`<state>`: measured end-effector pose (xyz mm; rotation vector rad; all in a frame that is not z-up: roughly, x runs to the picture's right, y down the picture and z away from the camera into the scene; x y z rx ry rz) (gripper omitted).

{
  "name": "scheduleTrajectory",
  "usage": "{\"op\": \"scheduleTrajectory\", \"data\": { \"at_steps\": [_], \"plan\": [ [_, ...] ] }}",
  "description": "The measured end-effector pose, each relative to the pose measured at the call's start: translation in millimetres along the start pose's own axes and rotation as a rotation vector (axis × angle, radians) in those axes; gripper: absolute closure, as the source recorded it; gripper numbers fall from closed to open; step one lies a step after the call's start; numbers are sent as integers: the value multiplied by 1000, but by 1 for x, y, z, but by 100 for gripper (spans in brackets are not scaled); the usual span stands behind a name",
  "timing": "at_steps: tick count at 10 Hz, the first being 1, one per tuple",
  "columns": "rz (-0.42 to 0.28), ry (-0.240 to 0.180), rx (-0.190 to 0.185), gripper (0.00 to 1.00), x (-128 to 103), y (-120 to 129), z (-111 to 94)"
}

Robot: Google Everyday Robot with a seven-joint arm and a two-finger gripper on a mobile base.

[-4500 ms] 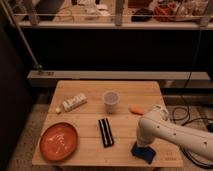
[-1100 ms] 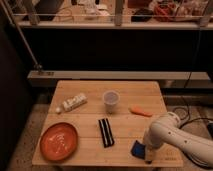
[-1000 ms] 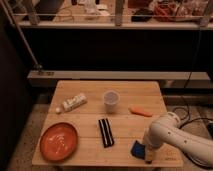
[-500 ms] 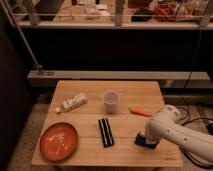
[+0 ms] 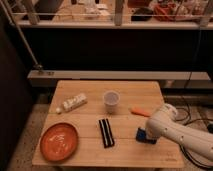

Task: Wipe the white sponge on the table

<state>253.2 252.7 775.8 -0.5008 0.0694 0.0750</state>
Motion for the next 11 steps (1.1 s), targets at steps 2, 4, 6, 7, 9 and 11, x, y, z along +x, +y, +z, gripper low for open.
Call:
{"op": "scheduleTrajectory", "data": {
  "at_steps": [2, 4, 6, 7, 9, 11],
  "plan": [
    [-26, -2, -29, 100, -8, -4, 10],
    [-59, -15, -49, 100, -23, -5, 18],
    [-72, -23, -62, 100, -28, -6, 22],
    [-106, -38, -84, 100, -42, -6, 28],
    [-133, -50, -97, 100, -55, -6, 31],
    [-131, -51, -96, 100, -56, -6, 29]
  ]
}}
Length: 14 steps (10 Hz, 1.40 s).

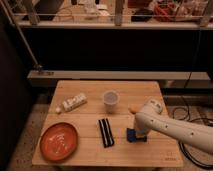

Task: Wipe the white sponge on the table

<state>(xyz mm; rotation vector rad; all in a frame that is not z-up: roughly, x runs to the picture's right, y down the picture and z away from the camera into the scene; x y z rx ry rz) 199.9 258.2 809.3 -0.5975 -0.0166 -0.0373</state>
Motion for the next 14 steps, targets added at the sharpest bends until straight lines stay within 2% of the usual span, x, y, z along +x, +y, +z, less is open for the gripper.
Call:
{"op": "scheduleTrajectory", "data": {
  "at_steps": [5, 8, 9, 11, 12, 14],
  "plan": [
    [1, 0, -6, 100, 0, 2, -2],
    [1, -8, -83, 100, -7, 35, -17],
    [9, -6, -117, 100, -9, 60, -25],
    [43, 6, -158, 100, -5, 93, -38],
    [72, 20, -172, 100, 1, 106, -44],
    [117, 56, -160, 100, 20, 114, -54]
  ]
}}
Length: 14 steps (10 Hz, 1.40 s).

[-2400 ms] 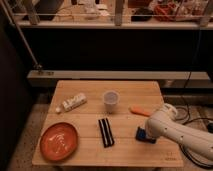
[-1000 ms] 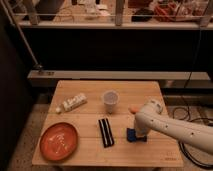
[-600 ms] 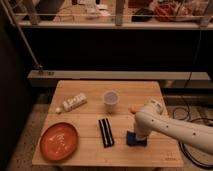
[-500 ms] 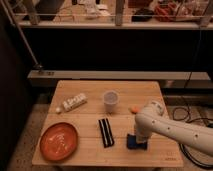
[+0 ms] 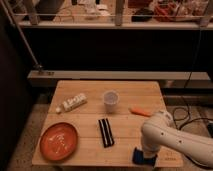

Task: Wipe the white sponge on the table

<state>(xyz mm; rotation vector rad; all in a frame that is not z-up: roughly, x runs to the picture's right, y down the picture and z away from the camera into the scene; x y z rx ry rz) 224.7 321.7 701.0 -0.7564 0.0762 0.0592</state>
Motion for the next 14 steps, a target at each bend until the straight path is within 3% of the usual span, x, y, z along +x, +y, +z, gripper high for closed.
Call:
{"op": "scheduleTrajectory", "data": {
  "at_steps": [3, 7, 9, 11, 14],
  "plan": [
    [51, 46, 50, 100, 25, -27, -12],
    [79, 56, 92, 100, 43, -86, 0],
    [65, 28, 138, 100, 36, -117, 1],
    [34, -11, 158, 100, 19, -131, -4],
    [-54, -58, 128, 100, -33, -138, 3]
  ]
}}
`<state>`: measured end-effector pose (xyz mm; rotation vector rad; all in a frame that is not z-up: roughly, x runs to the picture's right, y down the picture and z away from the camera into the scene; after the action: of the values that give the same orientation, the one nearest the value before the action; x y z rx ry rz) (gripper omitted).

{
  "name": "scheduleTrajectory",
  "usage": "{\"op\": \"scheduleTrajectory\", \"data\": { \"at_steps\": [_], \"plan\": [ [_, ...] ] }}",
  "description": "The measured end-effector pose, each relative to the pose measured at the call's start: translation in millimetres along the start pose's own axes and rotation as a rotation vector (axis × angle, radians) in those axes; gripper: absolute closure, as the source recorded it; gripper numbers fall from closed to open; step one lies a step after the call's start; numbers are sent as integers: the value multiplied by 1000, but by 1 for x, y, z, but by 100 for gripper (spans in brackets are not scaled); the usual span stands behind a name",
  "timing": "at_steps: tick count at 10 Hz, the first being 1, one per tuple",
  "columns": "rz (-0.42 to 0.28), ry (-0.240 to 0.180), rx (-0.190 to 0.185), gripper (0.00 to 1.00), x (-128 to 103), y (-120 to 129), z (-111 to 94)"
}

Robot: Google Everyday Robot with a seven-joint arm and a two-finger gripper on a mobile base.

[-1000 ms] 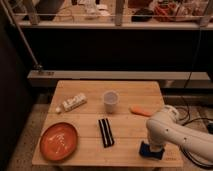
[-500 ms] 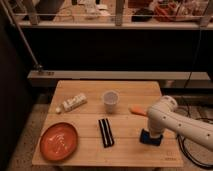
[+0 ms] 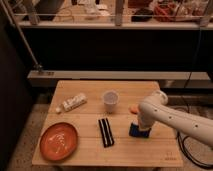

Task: Wipe the white sponge on the table

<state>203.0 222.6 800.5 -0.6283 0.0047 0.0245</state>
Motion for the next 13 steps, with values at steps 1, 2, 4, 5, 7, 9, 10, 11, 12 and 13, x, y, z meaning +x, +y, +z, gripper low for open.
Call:
{"op": "scheduleTrajectory", "data": {
  "at_steps": [1, 2, 4, 5, 7, 9, 10, 11, 12, 13],
  "plan": [
    [-34, -20, -42, 100, -15, 2, 17],
    [-53, -30, -69, 100, -21, 5, 29],
    [-58, -34, -86, 100, -22, 9, 34],
    [-59, -35, -86, 100, -22, 9, 33],
    [-59, -36, -87, 100, -22, 10, 32],
    [-59, -36, -86, 100, -23, 10, 32],
    [-59, -36, -86, 100, -23, 10, 32],
    [-59, -36, -86, 100, -23, 10, 32],
    [-59, -36, -86, 100, -23, 10, 32],
    [-59, -36, -87, 100, -22, 10, 32]
  ]
}}
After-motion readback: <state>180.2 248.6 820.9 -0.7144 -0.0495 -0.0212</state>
